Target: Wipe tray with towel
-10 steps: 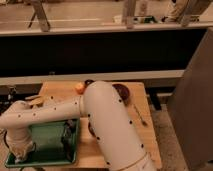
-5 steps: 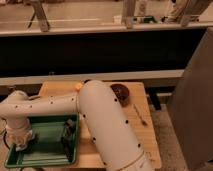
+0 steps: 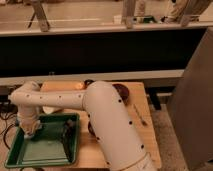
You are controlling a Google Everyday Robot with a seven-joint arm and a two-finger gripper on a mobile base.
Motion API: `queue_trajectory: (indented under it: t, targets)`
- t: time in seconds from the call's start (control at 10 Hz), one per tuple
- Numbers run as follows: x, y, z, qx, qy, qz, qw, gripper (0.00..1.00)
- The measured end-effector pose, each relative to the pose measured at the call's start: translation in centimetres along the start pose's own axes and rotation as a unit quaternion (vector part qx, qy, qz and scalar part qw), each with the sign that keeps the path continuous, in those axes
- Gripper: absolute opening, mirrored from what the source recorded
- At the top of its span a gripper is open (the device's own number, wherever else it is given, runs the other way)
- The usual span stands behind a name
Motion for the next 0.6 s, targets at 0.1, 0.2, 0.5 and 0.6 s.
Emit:
queue_trajectory:
  t: [0.1,0.2,0.5,0.6]
  targets:
    - [-0.3,0.7,-0.1,0.002,-0.001,0.007,1.0000,0.00]
    - [-0.3,2.0,-0.2,0.004,-0.002,0.020,0.9998,0.00]
    - [-0.6,6.4,-0.2,0.014,-0.001,0.064,0.9979,0.00]
    - [-0.9,7.9,-0.5,0.022,0.002,0.080,0.9965,0.00]
